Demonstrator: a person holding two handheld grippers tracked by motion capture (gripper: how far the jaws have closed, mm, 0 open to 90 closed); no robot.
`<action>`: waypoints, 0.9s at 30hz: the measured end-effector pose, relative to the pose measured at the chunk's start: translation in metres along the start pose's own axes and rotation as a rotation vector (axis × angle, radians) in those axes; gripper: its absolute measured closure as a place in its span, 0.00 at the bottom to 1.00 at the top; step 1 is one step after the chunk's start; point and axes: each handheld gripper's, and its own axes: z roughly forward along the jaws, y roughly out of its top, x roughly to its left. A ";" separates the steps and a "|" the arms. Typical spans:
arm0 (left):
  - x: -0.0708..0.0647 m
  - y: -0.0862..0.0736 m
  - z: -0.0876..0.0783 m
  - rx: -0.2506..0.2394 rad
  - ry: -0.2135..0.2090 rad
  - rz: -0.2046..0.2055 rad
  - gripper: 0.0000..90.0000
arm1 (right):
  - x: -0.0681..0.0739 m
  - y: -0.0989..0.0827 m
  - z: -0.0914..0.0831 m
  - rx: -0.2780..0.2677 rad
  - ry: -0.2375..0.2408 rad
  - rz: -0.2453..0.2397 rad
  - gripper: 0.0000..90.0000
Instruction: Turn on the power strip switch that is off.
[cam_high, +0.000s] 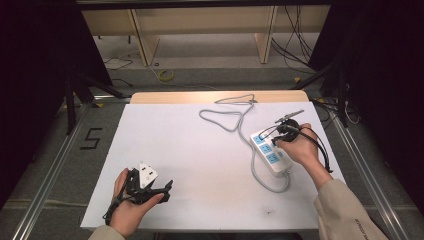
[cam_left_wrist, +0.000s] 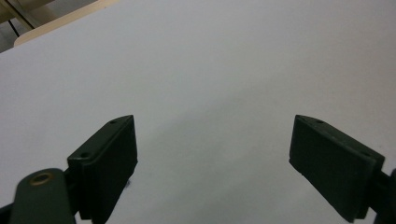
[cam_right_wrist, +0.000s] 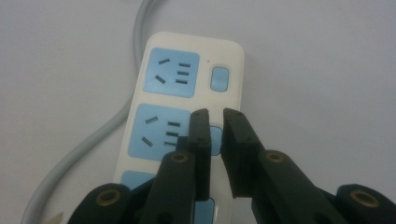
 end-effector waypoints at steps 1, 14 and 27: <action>0.000 0.000 0.000 -0.002 0.001 -0.001 0.16 | 0.000 0.000 -0.001 -0.005 0.003 0.002 0.90; 0.000 -0.001 0.001 0.001 0.000 -0.003 0.16 | -0.002 -0.013 -0.015 -0.056 0.038 0.006 0.78; 0.000 -0.001 0.001 0.009 -0.003 -0.002 0.16 | 0.000 -0.034 -0.028 -0.138 0.052 -0.005 0.67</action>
